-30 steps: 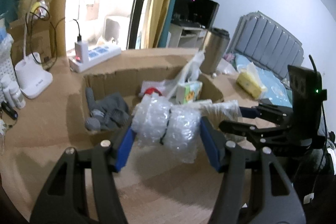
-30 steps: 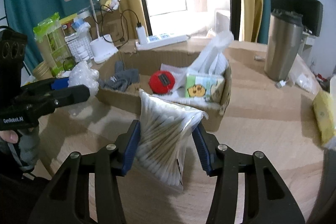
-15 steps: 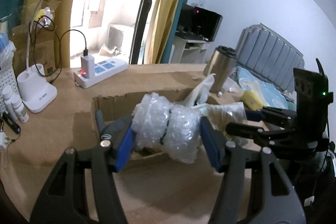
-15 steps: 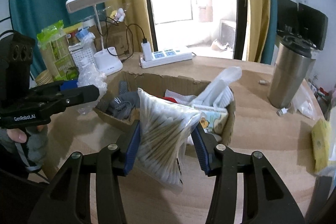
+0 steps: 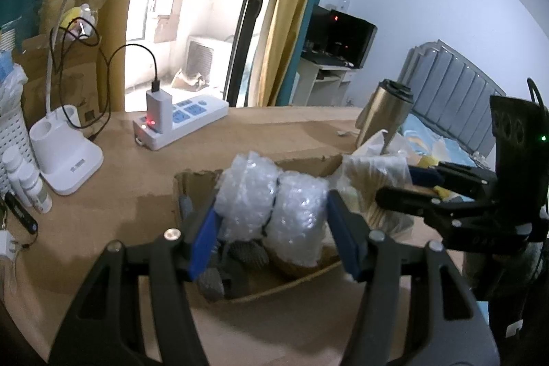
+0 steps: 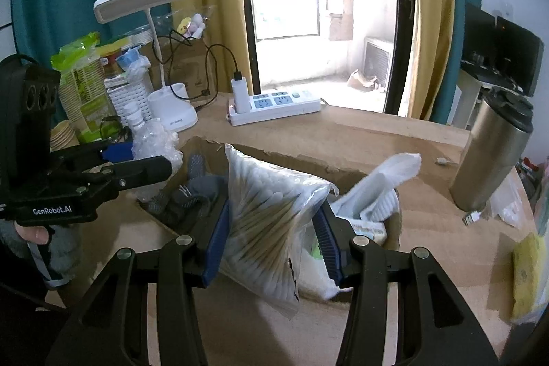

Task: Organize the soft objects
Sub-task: 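Carry the bubble wrap with the left gripper while the right gripper carries the swab bag, then lower the bubble wrap into the box and open the left gripper while the right gripper releases the swab bag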

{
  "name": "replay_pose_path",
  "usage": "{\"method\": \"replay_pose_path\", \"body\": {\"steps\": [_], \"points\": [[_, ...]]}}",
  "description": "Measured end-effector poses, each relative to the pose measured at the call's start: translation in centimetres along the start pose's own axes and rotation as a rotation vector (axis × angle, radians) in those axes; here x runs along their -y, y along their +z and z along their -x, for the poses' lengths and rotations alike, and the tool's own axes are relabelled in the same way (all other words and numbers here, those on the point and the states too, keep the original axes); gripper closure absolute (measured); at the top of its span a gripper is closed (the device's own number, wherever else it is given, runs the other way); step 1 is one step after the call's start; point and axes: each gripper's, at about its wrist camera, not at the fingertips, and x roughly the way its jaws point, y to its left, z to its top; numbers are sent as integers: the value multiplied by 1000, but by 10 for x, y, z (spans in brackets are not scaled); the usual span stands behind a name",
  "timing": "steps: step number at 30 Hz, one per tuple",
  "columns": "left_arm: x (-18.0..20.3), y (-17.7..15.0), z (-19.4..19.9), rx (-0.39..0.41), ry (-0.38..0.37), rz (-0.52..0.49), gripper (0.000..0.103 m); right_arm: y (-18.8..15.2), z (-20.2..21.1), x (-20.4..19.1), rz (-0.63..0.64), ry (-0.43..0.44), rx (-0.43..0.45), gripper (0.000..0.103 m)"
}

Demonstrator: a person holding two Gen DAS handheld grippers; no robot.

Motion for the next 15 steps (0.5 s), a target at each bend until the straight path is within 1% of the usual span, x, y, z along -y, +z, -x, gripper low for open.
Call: {"method": "replay_pose_path", "body": {"steps": [5, 15], "points": [[-4, 4, -12, -7, -8, 4, 42, 7, -12, 2, 2, 2, -1, 52], [-8, 6, -38, -52, 3, 3, 42, 10, -38, 17, -24, 9, -20, 52]]}}
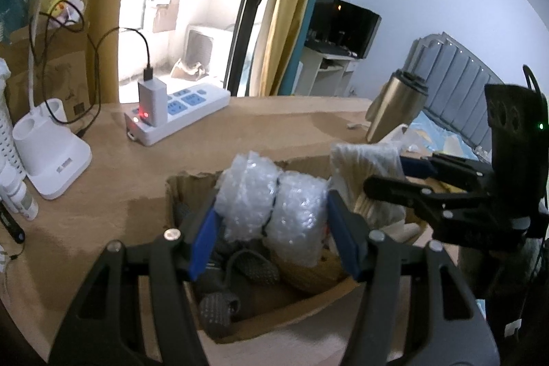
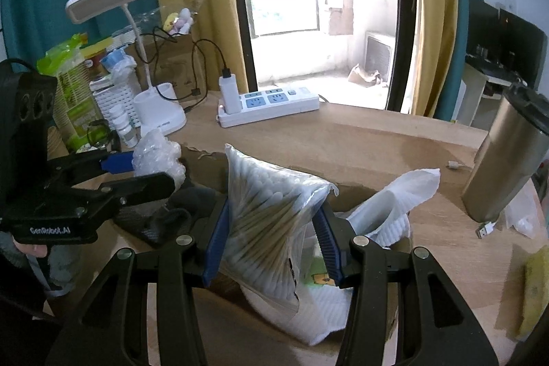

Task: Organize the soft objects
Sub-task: 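Lower the bubble wrap into the box and open the left gripper while the right gripper releases the swab bag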

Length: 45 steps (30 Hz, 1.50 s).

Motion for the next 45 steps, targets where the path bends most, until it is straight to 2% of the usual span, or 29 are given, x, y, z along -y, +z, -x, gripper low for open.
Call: {"method": "replay_pose_path", "body": {"steps": [8, 13, 14, 24, 27, 28, 34, 45], "points": [[2, -3, -25, -67, 5, -16, 42, -3, -25, 7, -10, -10, -22, 52], [1, -8, -43, -126, 32, -23, 42, -5, -40, 2, 10, -3, -46, 52], [3, -9, -45, -122, 58, -41, 42, -5, -43, 2, 7, -1, -50, 52], [10, -11, -49, -131, 71, -85, 41, -8, -48, 7, -12, 2, -63, 51], [8, -8, -45, -129, 50, -59, 41, -8, -46, 9, -35, -8, -67, 48], [7, -7, -43, -124, 45, -52, 41, -8, -44, 10, -39, -16, -65, 44], [11, -8, -35, -117, 42, -64, 40, -7, -28, 10, -43, -64, -30, 34], [24, -6, -27, -102, 55, -81, 35, -8, 9, 11, -45, -83, 24, 32]]}}
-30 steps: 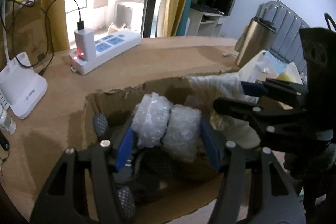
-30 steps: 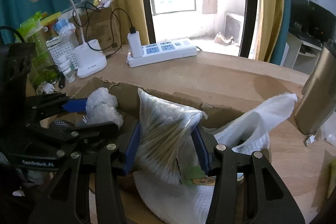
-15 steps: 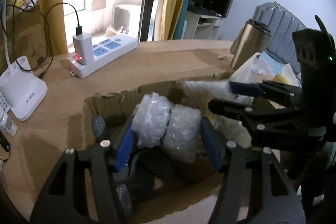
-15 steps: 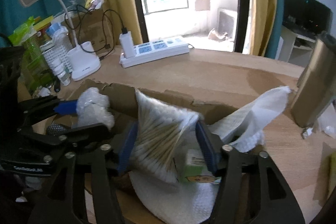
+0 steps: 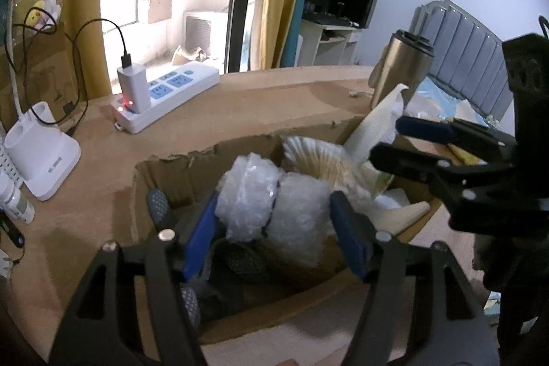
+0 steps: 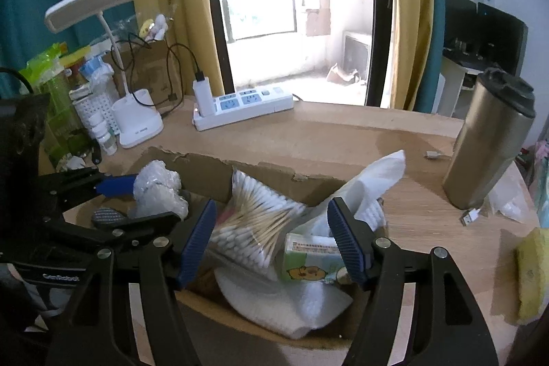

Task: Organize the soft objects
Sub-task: 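Lower the bubble wrap into the box and open the left gripper while the right gripper releases the swab bag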

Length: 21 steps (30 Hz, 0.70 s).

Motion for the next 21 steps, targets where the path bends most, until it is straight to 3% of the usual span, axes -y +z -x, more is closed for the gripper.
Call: {"method": "replay_pose_path", "body": {"steps": [1, 3, 5, 21], "points": [[1, 0, 2, 4, 3, -1, 33, 0, 3, 0, 1, 0, 3, 32], [4, 0, 8, 17, 10, 1, 17, -2, 10, -1, 1, -1, 12, 32], [5, 1, 16, 35, 13, 7, 9, -2, 17, -2, 4, -5, 21, 32], [28, -11, 87, 166, 30, -11, 8, -16, 83, -25, 26, -26, 90, 32]]}}
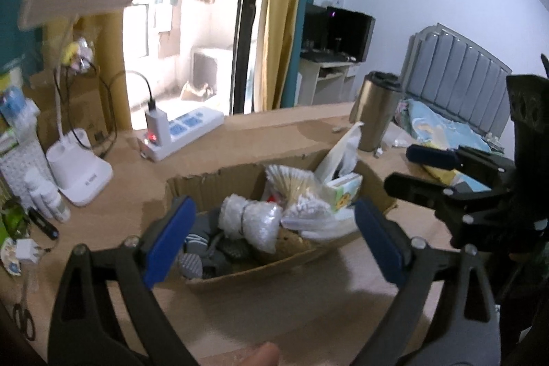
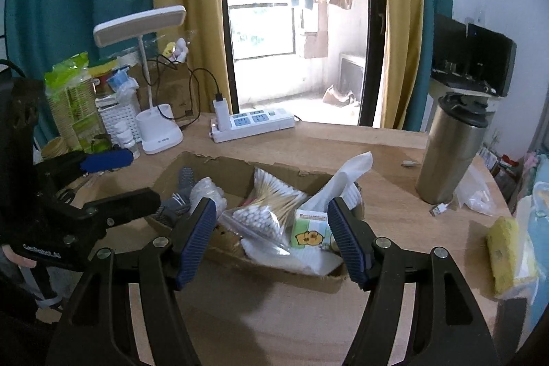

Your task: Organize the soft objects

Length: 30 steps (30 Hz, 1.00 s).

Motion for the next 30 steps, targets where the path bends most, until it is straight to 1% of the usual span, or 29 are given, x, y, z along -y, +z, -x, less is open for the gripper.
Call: {"method": "replay_pose_path", "body": {"steps": [10, 15, 20, 25, 30], "points": [[26, -1, 55, 113, 9, -43, 7, -8, 49, -12, -3, -19, 71, 32], [39, -1, 81, 172, 4, -60, 4, -13, 71, -16, 0, -50, 107, 31], [46, -2, 106, 228, 11, -65, 3, -16, 95, -18, -6, -81, 150, 27], [51, -2, 122, 257, 11, -65, 3, -22, 114, -19, -21, -106, 184, 27], [60, -4, 133, 264, -8, -96, 3, -29, 136, -17, -45, -156, 234, 26]]}}
